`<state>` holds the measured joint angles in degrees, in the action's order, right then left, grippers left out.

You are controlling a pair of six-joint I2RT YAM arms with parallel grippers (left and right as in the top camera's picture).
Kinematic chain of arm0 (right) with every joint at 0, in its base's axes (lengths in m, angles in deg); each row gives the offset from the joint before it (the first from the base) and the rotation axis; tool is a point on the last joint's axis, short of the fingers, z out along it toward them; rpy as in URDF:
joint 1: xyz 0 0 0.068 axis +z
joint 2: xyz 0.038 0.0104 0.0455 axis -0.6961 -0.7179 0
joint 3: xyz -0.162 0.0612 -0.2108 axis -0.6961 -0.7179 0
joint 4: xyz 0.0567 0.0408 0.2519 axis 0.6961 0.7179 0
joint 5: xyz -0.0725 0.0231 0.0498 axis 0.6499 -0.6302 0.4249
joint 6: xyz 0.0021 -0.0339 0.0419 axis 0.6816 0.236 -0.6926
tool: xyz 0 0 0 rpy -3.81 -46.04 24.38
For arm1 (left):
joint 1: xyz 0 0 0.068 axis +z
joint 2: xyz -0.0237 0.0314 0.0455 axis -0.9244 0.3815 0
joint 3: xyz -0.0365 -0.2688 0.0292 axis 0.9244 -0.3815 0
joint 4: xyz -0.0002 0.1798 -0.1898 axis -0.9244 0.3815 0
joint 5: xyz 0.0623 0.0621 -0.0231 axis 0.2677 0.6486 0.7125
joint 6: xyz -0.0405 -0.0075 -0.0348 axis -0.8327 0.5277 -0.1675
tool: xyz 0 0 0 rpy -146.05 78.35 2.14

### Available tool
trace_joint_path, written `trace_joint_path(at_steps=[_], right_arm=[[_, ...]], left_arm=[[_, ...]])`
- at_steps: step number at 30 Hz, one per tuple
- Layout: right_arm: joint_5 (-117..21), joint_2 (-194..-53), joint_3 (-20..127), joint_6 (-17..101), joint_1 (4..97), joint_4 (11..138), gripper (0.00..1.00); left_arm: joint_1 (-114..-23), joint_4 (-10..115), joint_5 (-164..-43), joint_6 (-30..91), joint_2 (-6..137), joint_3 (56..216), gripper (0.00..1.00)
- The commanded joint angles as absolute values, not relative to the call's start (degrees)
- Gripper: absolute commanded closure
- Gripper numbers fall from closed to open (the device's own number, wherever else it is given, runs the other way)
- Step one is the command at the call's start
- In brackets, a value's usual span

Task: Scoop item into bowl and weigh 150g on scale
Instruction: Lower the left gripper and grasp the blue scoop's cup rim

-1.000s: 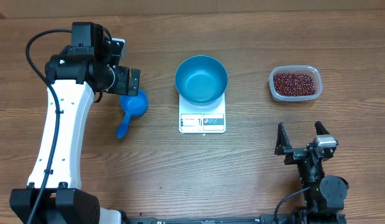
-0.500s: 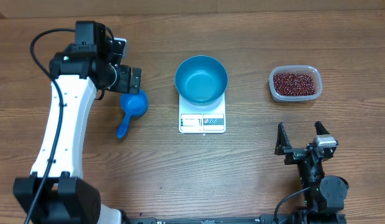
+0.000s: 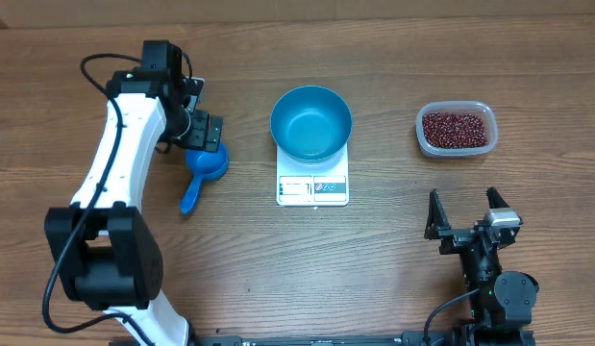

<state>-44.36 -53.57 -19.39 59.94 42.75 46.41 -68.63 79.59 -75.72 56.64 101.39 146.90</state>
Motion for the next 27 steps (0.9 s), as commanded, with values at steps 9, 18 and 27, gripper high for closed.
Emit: trace_joint_path(at_steps=[9, 18, 27], right_arm=[[-44.7, -53.2, -20.0, 60.7, 42.8, 46.1, 0.00], [-44.7, -53.2, -20.0, 60.7, 42.8, 46.1, 0.00], [-44.7, -53.2, -20.0, 60.7, 42.8, 46.1, 0.00]], left_arm=[[-66.8, 78.8, -74.3, 54.7, 103.4, 147.3, 0.00], [-66.7, 77.4, -74.2, 54.8, 107.4, 147.3, 0.00], [-66.7, 76.4, -74.1, 54.8, 112.8, 147.3, 0.01]])
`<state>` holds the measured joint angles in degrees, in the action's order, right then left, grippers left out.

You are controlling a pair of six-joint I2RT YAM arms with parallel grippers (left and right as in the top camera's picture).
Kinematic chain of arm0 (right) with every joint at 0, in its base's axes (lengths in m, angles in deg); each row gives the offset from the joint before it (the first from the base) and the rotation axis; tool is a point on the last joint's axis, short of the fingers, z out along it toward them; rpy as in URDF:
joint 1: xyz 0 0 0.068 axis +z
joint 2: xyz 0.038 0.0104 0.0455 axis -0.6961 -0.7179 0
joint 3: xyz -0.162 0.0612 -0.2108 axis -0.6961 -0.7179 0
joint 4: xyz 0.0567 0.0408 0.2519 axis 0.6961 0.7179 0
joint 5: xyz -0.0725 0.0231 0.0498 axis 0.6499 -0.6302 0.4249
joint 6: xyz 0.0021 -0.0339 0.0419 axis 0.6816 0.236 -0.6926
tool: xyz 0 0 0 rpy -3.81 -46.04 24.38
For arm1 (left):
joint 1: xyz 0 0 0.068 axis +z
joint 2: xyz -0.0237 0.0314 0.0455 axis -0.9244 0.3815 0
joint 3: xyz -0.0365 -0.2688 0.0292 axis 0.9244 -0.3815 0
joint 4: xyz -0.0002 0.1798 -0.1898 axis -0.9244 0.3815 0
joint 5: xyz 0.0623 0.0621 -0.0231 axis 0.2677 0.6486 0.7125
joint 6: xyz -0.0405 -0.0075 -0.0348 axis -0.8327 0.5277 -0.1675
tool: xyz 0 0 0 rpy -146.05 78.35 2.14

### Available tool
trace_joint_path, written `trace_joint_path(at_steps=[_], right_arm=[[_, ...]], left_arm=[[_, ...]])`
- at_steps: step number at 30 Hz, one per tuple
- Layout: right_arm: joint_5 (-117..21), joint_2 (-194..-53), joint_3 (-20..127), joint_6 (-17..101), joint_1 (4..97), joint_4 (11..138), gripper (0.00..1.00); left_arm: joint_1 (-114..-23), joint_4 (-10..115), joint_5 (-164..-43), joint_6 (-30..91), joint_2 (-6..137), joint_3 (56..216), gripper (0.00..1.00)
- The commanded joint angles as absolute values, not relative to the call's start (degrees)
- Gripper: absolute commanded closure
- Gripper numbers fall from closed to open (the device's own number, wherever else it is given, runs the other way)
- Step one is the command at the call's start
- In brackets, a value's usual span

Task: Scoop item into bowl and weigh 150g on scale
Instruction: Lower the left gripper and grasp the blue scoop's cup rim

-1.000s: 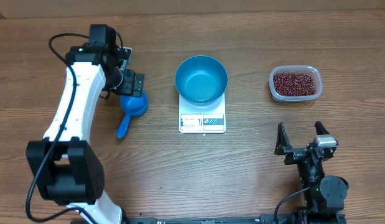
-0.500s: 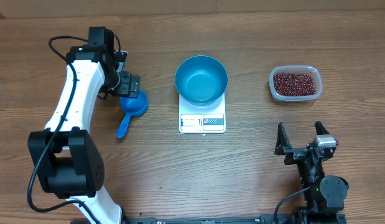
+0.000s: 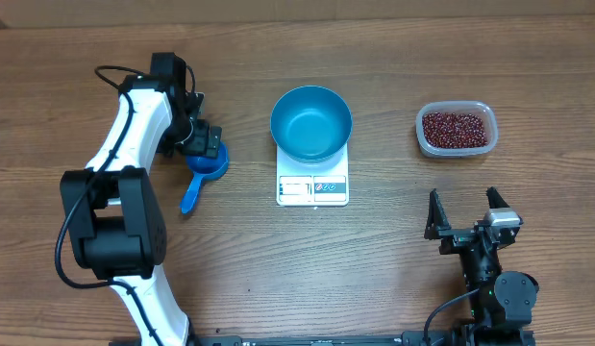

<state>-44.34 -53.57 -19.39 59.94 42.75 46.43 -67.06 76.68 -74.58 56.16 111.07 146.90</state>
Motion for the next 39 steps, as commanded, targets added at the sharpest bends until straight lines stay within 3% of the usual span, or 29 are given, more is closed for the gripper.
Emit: trace_joint_path(at_steps=[1, 13, 14, 16, 21, 27, 35, 39], right_arm=[[-44.7, -53.2, -20.0, 60.7, 42.8, 46.1, 0.00], [-44.7, -53.2, -20.0, 60.7, 42.8, 46.1, 0.00], [-44.7, -53.2, -20.0, 60.7, 42.8, 46.1, 0.00], [-44.7, -53.2, -20.0, 60.7, 42.8, 46.1, 0.00], [-44.7, -53.2, -20.0, 60.7, 42.8, 46.1, 0.00], [-44.7, -53.2, -20.0, 60.7, 42.8, 46.1, 0.00], [-44.7, -53.2, -20.0, 60.7, 42.8, 46.1, 0.00], [-44.7, -53.2, -20.0, 60.7, 42.8, 46.1, 0.00]], left_arm=[[-66.7, 76.2, -74.1, 54.8, 113.3, 147.3, 0.00], [-66.7, 75.4, -74.1, 55.0, 116.2, 147.3, 0.00], [-66.7, 75.3, -74.2, 55.0, 116.2, 147.3, 0.04], [-66.8, 74.9, -74.3, 55.0, 116.2, 147.3, 0.23], [-66.8, 74.7, -74.3, 55.0, 116.2, 147.3, 0.45], [-66.8, 74.7, -74.3, 55.0, 116.2, 147.3, 0.61], [-66.8, 74.7, -74.3, 55.0, 116.2, 147.3, 0.96], [-66.8, 75.1, -74.3, 55.0, 116.2, 147.3, 0.96]])
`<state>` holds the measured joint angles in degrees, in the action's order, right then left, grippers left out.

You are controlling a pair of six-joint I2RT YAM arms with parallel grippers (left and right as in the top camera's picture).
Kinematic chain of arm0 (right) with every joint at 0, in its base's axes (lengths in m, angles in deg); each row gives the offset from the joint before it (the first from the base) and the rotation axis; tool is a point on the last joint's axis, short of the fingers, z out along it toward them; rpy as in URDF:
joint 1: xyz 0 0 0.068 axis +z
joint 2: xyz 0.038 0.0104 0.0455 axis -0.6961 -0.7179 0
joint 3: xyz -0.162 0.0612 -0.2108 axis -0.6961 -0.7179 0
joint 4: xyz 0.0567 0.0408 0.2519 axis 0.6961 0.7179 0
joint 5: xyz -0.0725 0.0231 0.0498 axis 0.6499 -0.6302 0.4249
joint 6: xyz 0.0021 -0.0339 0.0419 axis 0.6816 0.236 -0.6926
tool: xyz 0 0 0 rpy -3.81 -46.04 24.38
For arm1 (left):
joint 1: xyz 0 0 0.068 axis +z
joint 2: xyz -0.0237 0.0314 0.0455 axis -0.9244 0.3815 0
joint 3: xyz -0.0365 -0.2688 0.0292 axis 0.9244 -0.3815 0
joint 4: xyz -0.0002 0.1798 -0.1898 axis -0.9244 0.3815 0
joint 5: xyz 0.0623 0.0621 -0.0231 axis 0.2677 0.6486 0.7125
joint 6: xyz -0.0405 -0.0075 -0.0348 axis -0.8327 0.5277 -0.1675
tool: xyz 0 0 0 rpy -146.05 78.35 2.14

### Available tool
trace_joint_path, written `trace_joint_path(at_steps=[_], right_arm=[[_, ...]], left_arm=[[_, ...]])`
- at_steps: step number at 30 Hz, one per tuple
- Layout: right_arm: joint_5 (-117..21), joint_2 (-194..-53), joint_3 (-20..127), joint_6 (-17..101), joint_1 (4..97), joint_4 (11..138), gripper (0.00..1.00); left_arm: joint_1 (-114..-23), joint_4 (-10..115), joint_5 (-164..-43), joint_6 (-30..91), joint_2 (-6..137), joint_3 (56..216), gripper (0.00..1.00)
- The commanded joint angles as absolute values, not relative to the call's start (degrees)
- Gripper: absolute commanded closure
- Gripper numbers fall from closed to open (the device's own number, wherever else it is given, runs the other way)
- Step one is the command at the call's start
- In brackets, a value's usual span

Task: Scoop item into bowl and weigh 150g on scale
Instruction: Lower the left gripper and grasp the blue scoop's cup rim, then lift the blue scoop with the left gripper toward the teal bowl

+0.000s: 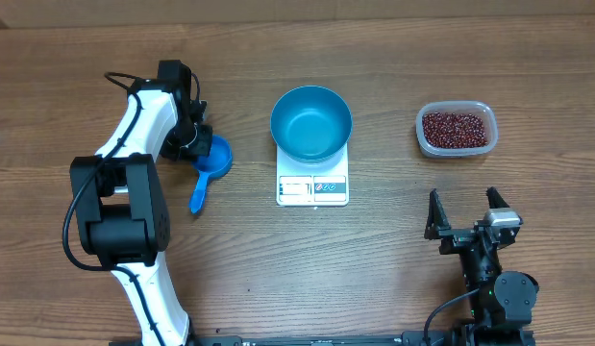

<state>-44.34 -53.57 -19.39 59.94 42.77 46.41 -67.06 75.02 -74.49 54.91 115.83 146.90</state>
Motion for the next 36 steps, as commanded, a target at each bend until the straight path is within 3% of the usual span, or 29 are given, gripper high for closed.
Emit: trace_joint_path(at_steps=[1, 14, 30, 36], right_arm=[[-44.7, -53.2, -20.0, 60.7, 42.8, 46.1, 0.00], [-44.7, -53.2, -20.0, 60.7, 42.8, 46.1, 0.00], [-44.7, -53.2, -20.0, 60.7, 42.8, 46.1, 0.00], [-44.7, -53.2, -20.0, 60.7, 42.8, 46.1, 0.00]], left_arm=[[-66.8, 75.3, -74.3, 55.0, 116.2, 147.3, 0.96], [-66.7, 84.3, -74.3, 55.0, 115.1, 152.8, 0.96], [-66.9, 104.6, -75.1, 53.9, 115.0, 178.7, 0.96], [-66.9, 109.2, -81.8, 53.9, 114.7, 189.7, 0.96]])
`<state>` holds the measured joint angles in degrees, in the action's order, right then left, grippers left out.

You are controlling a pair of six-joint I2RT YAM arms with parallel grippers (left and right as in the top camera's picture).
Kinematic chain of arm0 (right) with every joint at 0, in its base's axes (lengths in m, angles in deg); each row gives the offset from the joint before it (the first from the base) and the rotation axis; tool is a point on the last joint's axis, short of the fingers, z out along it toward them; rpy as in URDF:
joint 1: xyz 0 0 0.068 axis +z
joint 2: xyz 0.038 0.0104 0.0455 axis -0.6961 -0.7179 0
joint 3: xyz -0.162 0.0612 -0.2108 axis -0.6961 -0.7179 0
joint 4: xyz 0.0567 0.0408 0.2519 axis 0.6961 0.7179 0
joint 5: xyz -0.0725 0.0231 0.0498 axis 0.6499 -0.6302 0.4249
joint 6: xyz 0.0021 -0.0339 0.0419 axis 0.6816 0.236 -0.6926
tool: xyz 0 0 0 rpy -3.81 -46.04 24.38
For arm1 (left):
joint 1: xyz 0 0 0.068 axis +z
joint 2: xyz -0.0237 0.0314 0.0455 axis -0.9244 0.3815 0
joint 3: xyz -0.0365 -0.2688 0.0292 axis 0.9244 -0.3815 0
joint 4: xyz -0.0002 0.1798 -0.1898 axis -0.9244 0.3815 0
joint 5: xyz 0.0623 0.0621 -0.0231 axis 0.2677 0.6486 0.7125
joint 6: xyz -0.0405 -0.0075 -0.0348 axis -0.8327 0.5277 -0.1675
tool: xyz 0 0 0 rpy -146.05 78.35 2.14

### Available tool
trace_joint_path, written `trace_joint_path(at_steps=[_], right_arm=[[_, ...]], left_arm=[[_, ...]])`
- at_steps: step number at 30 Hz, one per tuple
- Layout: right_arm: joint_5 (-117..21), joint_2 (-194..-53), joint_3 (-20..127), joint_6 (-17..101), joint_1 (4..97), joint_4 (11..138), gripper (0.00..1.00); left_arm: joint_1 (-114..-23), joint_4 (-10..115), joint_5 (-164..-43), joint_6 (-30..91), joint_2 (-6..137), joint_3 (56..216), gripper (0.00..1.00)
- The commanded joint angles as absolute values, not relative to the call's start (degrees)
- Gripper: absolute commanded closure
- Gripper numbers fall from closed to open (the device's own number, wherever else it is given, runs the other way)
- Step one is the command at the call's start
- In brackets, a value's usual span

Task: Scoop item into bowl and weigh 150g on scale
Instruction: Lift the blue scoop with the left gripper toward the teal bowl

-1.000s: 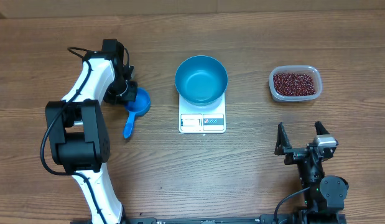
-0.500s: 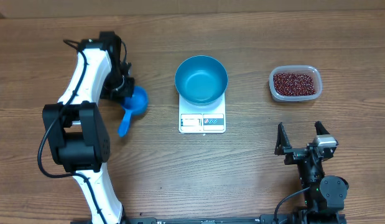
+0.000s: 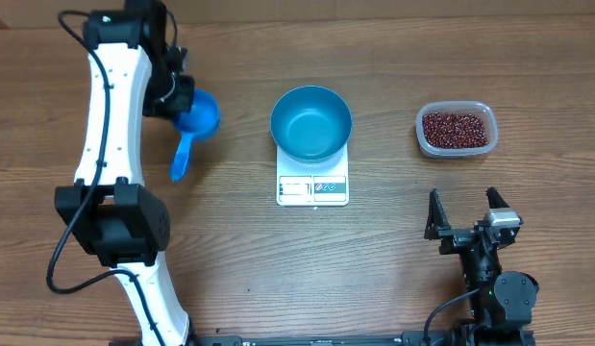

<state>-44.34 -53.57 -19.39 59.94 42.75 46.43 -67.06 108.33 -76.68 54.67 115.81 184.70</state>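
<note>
A blue scoop (image 3: pixel 193 119) hangs at the table's left, its handle pointing toward the front, with my left gripper (image 3: pixel 178 98) shut on the rim of its cup. A blue bowl (image 3: pixel 310 123), with nothing in it, stands on the white scale (image 3: pixel 312 187) at the middle. A clear tub of red beans (image 3: pixel 456 129) sits at the right. My right gripper (image 3: pixel 463 213) rests near the front right, open and holding nothing.
The left arm's white links (image 3: pixel 112 106) run down the left side of the wooden table (image 3: pixel 393 279). The right arm's base sits at the front right edge.
The left arm has moved back and up with the scoop, which now sits farther back and left of where it lay. The right arm has not moved.
My left gripper stood over the scoop's cup as it lay left of the scale. It then closed in on the cup's rim, and the scoop shifted slightly right. Now the scoop is held farther back and to the left.
</note>
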Motion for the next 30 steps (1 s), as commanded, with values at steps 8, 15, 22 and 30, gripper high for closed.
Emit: trace_joint_path(at_steps=[8, 15, 22, 30], right_arm=[[-44.7, -53.2, -20.0, 60.7, 42.8, 46.1, 0.00], [-44.7, -53.2, -20.0, 60.7, 42.8, 46.1, 0.00], [-44.7, -53.2, -20.0, 60.7, 42.8, 46.1, 0.00], [-44.7, -53.2, -20.0, 60.7, 42.8, 46.1, 0.00]], left_arm=[[-66.8, 112.0, -101.7, 53.9, 114.1, 198.1, 0.96], [-66.8, 114.8, -103.3, 53.9, 114.1, 198.1, 0.96], [-66.8, 114.4, -103.2, 42.7, 114.1, 198.1, 0.96], [-66.8, 114.8, -103.0, 11.9, 114.1, 198.1, 0.95]])
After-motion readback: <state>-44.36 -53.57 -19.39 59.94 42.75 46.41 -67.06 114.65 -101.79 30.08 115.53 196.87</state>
